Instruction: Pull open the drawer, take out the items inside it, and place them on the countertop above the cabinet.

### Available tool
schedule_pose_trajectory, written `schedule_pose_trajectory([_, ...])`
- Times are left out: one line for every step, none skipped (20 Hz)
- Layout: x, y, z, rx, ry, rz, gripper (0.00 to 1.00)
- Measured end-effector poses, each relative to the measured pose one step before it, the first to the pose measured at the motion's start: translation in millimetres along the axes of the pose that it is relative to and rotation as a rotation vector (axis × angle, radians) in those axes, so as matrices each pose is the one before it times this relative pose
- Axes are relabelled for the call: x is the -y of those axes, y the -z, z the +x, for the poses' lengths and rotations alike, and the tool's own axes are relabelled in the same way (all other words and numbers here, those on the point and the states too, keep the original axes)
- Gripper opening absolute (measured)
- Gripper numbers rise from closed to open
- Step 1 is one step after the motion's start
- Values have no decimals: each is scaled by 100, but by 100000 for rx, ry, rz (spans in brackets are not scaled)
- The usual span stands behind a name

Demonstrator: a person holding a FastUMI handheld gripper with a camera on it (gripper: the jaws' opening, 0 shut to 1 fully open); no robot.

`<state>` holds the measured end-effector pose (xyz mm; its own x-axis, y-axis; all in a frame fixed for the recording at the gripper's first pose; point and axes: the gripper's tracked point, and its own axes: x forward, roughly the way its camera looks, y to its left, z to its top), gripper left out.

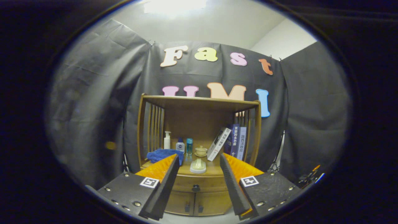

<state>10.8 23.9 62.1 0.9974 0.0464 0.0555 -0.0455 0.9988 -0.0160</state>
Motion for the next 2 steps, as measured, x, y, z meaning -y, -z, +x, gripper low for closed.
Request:
schedule_pose_trajectory([742, 242, 77, -275, 997, 69, 80])
schedule_pose_trajectory([559, 367, 115, -650, 570, -414, 80])
